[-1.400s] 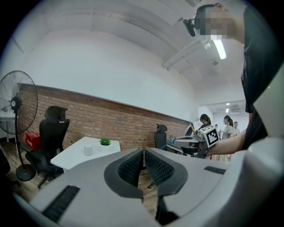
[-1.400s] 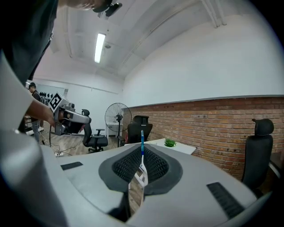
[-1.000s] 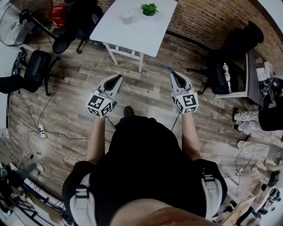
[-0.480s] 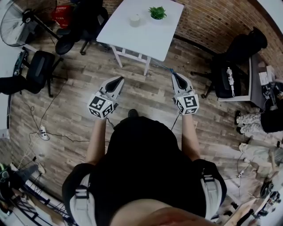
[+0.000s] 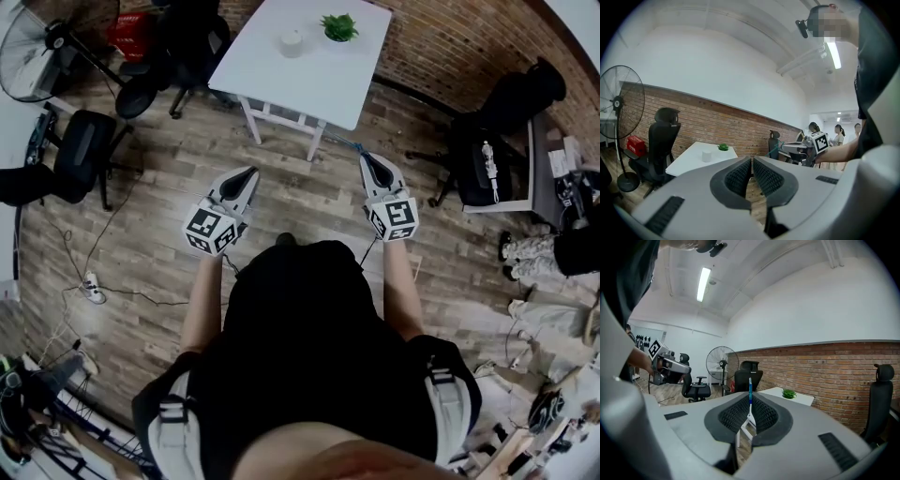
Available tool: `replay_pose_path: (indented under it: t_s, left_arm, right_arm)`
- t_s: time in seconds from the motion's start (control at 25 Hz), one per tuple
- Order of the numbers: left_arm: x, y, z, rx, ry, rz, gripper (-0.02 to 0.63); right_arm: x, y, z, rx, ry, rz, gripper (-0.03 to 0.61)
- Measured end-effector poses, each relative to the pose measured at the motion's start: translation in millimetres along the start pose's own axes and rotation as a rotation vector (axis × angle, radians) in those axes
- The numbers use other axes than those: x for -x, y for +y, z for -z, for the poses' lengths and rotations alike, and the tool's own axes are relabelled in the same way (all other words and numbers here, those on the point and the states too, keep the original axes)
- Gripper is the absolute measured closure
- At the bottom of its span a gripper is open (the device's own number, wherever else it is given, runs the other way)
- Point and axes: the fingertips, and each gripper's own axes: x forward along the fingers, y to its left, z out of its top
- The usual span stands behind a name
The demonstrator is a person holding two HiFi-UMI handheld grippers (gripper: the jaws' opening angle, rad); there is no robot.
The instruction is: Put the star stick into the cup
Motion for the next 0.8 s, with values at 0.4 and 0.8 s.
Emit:
replay_pose_path:
  t_s: [0.4,0.8]
  left_arm:
    - [8,21,8,0.033,-0.004,-0.011,0.583]
    - [-12,49,-1,0.043,-0.006,-0.036,0.583]
  right_arm:
    - [-13,10,0,-0.005,0.018,-0.005,0.569]
    - [-55,-4,-6,-0.01,0.011,-0.039,0.569]
